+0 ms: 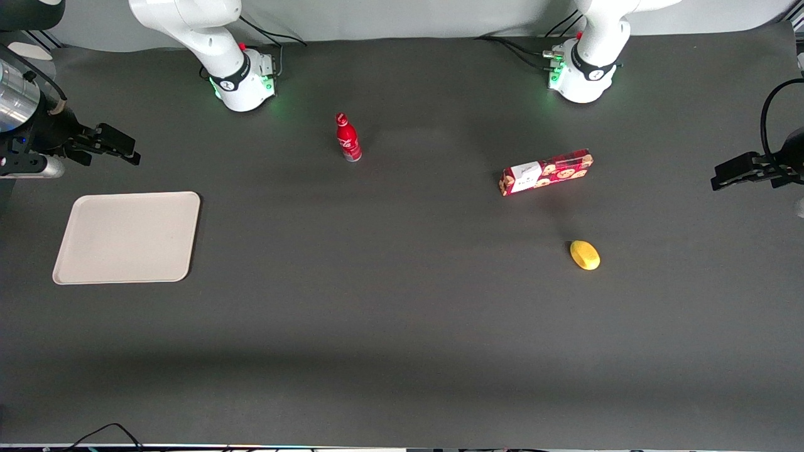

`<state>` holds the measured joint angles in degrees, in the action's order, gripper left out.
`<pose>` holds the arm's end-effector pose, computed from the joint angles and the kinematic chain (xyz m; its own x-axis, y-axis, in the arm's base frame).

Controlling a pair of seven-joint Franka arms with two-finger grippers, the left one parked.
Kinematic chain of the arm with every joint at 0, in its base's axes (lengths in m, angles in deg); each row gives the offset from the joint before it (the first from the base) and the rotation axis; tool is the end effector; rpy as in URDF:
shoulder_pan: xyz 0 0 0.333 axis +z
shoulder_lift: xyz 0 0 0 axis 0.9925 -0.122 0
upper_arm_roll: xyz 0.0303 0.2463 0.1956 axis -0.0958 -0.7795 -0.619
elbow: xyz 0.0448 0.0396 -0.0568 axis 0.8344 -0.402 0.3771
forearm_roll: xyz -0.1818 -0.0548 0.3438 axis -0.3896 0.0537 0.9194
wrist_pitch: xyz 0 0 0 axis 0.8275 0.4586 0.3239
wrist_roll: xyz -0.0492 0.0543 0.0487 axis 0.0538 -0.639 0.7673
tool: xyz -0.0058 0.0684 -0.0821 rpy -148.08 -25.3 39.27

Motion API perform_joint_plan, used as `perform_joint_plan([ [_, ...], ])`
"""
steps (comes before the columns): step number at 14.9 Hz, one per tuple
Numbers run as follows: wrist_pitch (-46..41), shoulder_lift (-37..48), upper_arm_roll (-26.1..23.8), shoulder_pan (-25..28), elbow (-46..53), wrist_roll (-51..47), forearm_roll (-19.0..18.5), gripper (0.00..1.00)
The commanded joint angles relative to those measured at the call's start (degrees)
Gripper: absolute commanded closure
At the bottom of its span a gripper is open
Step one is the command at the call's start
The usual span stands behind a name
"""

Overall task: Place coke bottle on tray
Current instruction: 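Move the open right gripper from the tray area toward the red bottle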

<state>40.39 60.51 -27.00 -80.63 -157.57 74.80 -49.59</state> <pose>0.5023 0.0076 0.6018 0.9960 -0.0528 -0.0716 -0.0548 -0.9982 -0.0258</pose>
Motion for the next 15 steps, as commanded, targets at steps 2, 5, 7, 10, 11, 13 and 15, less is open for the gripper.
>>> perform_joint_plan([
  [2,-1.24,-0.32,-0.2,0.01,1.15,0.31,0.62,0.0],
  [5,-1.24,-0.58,-0.02,-0.08,1.42,0.49,0.44,0.0],
  [7,-1.5,-0.05,-0.2,-0.08,1.33,0.31,0.18,0.0],
  [10,-3.35,0.3,-0.2,0.01,1.42,0.75,-1.21,0.0],
  [11,-4.22,0.21,-0.72,0.27,1.42,0.92,-3.84,0.0],
  [13,-5.28,0.3,-1.6,0.71,1.42,1.1,-6.41,0.0],
  [15,-5.28,0.39,-2.13,0.71,1.42,0.84,-6.06,0.0],
])
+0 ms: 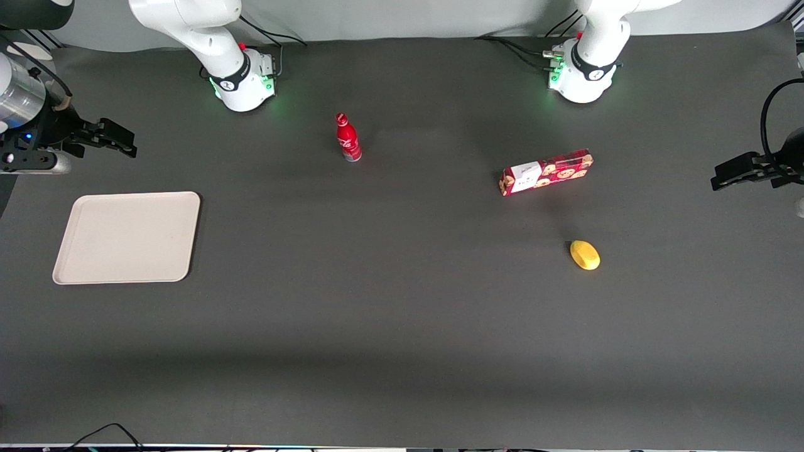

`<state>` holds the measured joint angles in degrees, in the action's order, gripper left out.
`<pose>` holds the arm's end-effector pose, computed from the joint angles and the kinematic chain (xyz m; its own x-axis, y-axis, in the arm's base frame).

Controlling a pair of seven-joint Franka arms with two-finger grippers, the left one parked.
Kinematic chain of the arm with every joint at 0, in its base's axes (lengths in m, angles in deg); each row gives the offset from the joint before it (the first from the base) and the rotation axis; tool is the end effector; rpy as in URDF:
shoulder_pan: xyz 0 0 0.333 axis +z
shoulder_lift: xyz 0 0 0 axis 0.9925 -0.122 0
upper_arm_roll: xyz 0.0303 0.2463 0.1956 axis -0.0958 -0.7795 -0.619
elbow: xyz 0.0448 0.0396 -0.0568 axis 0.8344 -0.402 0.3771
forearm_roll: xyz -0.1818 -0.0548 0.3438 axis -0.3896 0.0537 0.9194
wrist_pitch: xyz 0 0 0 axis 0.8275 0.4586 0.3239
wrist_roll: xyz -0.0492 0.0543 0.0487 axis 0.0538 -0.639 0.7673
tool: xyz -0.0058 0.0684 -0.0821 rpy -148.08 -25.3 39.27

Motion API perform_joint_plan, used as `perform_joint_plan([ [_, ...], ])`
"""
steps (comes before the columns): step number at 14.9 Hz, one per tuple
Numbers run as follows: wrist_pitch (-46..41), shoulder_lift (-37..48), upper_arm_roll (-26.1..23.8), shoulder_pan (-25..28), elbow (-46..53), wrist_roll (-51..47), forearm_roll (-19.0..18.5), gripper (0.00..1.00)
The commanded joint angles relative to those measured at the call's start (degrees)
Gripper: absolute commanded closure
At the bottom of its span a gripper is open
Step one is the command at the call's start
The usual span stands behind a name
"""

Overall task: Place coke bottle on tray
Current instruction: 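Move the open right gripper from the tray area toward the red bottle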

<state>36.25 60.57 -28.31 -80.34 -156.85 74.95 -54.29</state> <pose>0.4943 0.0130 0.6027 0.9919 -0.0272 -0.1242 -0.0195 -0.9978 0.0628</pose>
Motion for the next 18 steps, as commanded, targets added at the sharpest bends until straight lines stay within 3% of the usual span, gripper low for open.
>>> perform_joint_plan([
  [1,-1.14,0.32,-0.91,0.42,0.69,0.69,-0.58,0.0],
  [4,-1.32,1.46,-1.0,0.16,0.6,0.69,3.47,0.0],
  [10,-2.54,5.32,-4.95,0.33,-0.98,-0.63,4.61,0.0],
  [13,-4.65,5.6,-11.69,0.42,2.35,-8.08,9.78,0.0],
  [15,-4.84,5.33,-15.57,0.51,2.36,-15.45,15.14,0.0],
  [18,-2.65,4.72,-24.18,0.42,0.88,-26.61,16.56,0.0],
])
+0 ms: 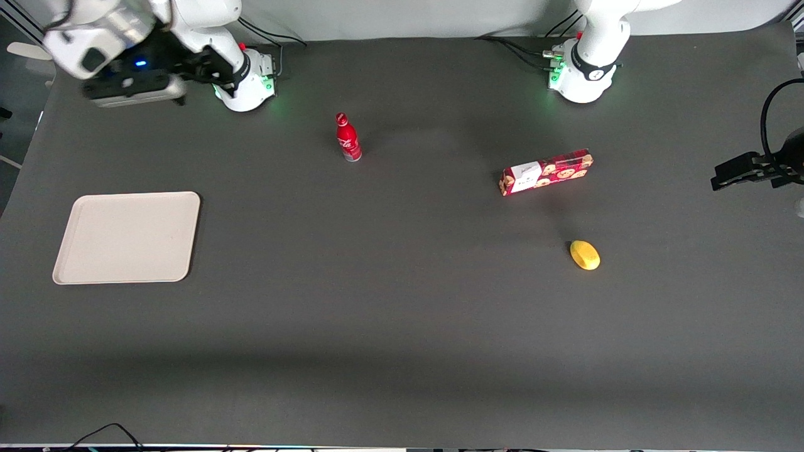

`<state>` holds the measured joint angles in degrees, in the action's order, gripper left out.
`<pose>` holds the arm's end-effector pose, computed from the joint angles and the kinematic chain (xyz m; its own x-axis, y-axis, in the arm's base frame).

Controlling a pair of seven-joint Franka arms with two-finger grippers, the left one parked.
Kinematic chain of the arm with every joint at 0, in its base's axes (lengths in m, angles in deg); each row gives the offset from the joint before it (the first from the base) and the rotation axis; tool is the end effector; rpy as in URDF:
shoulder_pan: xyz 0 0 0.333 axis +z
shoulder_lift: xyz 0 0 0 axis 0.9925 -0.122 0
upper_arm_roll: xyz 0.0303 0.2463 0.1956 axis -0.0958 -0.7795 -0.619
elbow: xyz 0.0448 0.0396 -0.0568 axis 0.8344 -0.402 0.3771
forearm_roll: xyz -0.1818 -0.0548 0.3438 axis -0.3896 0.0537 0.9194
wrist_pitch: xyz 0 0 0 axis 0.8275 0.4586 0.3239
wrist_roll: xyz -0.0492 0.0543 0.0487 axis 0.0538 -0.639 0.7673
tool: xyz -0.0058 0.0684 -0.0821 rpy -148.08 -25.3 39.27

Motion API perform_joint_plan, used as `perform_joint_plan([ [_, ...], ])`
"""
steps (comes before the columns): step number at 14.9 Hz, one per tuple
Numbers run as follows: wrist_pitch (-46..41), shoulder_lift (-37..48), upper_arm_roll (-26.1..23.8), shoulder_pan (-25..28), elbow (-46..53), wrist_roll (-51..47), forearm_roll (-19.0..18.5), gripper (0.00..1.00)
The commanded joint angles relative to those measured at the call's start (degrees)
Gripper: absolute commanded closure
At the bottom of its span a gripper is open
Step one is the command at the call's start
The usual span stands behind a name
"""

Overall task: Place coke bottle on tray
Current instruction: 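Lower the right gripper over the red Coca-Cola bottle's cap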

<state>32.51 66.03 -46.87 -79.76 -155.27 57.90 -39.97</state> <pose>0.4159 0.2093 0.6497 0.9927 0.0249 -0.1176 0.0155 -0.9967 -0.0800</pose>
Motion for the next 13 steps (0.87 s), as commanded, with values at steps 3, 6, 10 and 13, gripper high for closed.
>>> perform_joint_plan([
  [3,7.84,3.36,-11.52,-0.24,-10.42,-15.12,5.93,0.0],
  [6,18.3,9.7,-17.03,-0.16,-23.96,-15.66,11.21,0.0],
  [10,30.78,8.13,-24.86,-0.42,-34.51,-19.62,12.18,0.0],
  [13,40.72,5.77,-28.56,-0.42,-40.86,-21.54,12.36,0.0],
])
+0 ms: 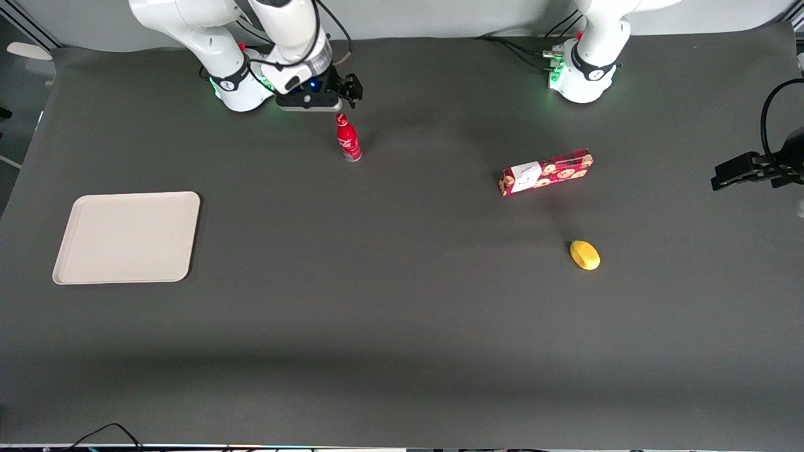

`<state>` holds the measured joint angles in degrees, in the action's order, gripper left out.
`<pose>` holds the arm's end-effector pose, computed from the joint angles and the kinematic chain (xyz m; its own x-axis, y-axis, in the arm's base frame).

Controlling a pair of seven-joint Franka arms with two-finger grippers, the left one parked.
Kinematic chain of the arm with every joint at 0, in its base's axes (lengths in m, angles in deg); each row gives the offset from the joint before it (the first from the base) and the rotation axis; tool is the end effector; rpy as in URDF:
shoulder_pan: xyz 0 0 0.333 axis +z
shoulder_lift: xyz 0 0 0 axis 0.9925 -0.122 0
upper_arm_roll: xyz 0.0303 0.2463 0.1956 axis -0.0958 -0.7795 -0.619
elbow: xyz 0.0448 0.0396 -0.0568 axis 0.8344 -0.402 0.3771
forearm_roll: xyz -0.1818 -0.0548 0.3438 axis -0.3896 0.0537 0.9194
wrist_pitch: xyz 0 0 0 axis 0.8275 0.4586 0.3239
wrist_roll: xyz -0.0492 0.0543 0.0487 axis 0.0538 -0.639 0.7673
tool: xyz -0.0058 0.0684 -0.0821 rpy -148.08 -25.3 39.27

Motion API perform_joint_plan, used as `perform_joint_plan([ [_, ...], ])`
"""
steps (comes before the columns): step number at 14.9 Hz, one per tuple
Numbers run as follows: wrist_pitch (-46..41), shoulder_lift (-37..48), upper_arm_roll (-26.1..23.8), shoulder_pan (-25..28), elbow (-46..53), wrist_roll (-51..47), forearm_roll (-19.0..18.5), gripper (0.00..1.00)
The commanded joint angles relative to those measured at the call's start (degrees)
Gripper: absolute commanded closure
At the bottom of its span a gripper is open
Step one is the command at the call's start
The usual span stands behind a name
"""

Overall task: Place coke bottle on tray
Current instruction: 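Lower the right gripper over the red Coca-Cola bottle's cap, then close the right gripper on the bottle's neck and lift it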

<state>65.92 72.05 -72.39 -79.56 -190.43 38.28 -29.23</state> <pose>0.2865 0.3512 0.4173 0.9887 -0.0973 -0.1140 -0.1003 -0.9948 -0.0201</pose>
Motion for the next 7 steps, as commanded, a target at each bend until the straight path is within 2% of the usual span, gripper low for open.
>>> perform_joint_plan([
  [1,9.08,-1.3,-3.93,-0.71,-6.33,-3.76,1.61,0.0],
  [7,17.78,-5.53,-9.03,-0.53,-9.66,-8.17,1.61,0.0],
])
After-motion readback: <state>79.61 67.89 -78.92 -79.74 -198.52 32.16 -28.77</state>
